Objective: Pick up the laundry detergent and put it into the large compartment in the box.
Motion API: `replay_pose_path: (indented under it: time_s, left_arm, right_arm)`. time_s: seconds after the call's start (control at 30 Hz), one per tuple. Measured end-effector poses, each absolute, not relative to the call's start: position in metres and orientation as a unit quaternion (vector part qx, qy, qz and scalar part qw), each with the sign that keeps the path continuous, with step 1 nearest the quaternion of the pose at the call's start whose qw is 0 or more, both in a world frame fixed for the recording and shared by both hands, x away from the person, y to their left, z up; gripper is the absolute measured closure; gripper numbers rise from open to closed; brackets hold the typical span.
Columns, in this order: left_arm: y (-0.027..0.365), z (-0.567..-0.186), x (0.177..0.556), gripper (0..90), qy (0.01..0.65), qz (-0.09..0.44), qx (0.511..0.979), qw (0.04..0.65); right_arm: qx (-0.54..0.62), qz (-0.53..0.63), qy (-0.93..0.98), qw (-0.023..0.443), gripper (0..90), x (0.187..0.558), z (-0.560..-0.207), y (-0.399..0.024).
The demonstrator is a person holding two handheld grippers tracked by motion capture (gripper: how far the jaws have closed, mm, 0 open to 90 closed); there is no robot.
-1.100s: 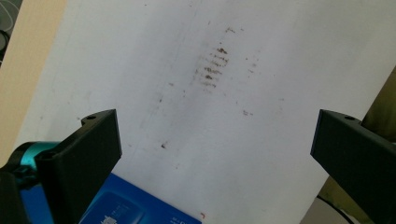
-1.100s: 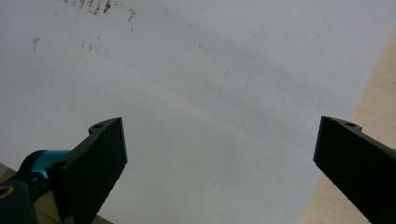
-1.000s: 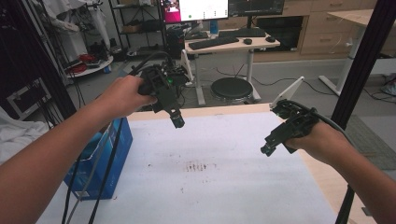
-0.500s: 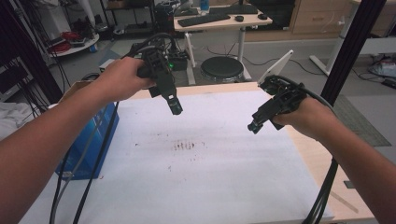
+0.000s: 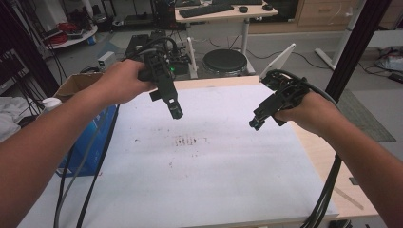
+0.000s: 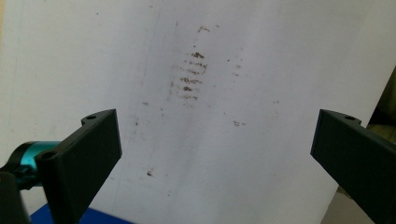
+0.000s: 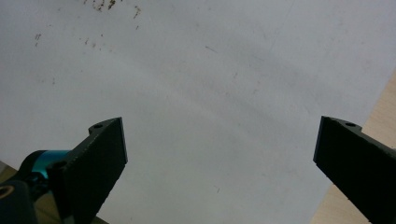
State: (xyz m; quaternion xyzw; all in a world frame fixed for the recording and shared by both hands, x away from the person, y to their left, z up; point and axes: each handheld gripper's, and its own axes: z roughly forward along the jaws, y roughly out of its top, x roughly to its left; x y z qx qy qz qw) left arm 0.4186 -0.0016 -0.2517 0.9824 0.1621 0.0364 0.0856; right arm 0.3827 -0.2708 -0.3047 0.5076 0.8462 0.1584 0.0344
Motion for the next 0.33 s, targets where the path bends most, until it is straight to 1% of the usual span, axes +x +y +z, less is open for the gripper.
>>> replay_pose_path:
  time_s: [0.33]
  left_arm:
    - [-0.0015, -0.2522, 0.4187, 1.8, 0.164, 0.037, 0.982, 0.083]
  right_arm:
    - [0.507, 0.159, 0.846, 0.033, 1.7, 0.3835, -0.3047, -0.2689]
